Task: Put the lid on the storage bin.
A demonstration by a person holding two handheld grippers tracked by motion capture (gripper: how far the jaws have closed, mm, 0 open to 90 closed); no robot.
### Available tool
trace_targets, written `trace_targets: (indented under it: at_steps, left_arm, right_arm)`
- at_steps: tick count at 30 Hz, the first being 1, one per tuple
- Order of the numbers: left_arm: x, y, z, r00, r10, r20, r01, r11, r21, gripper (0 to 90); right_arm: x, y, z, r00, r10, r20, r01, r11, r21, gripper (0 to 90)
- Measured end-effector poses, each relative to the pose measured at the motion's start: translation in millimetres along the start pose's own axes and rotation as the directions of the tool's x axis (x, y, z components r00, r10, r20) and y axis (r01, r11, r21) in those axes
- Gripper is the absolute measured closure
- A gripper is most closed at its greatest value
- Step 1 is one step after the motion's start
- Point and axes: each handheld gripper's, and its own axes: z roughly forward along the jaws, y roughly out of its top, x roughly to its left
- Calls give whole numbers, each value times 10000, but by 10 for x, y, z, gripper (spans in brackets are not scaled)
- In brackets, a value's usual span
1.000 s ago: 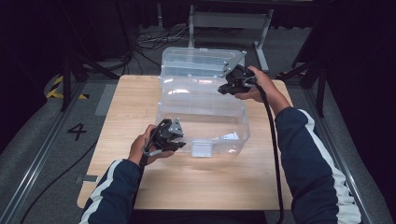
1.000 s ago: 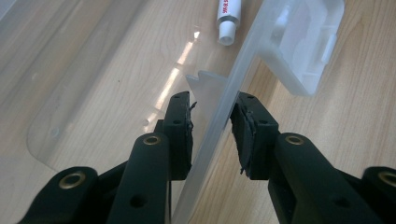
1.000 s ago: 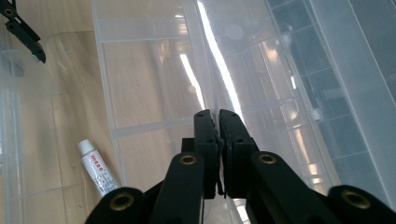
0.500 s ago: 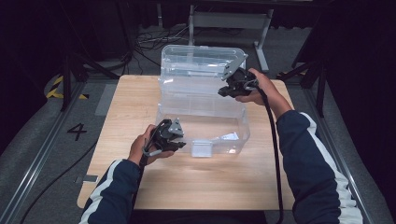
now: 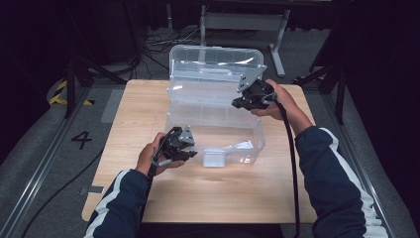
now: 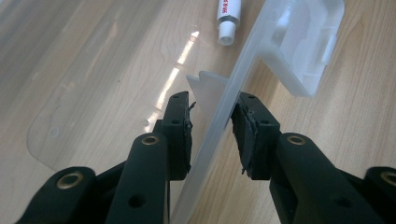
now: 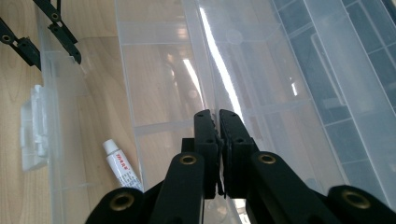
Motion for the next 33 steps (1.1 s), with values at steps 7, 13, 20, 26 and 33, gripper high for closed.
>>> trace_targets:
  at_steps: [7,13,20,26,33]
  left_arm:
    - [-5,-3,0,10000,44,-62,-44,10000,-18,669]
    - [-8,-4,-3,9999,59,-92,-59,10000,3,668]
    - [-11,-7,-1,9999,114,-122,-115,9999,-56,665]
    - [-19,-12,1,9996,164,-218,-167,9998,-134,656]
    - [-21,-16,-1,9999,-53,-132,50,9997,-218,648]
  right_arm:
    - [120,-31,-30,10000,34,11,-34,10000,-29,872]
    - [228,-75,-38,10000,-47,65,48,9999,-138,861]
    - [303,-130,-43,9998,90,-151,-95,9993,-355,860]
    - [333,-165,-31,9994,76,-348,-97,9982,-593,860]
    - [336,-188,-34,9992,67,-404,-94,9977,-678,858]
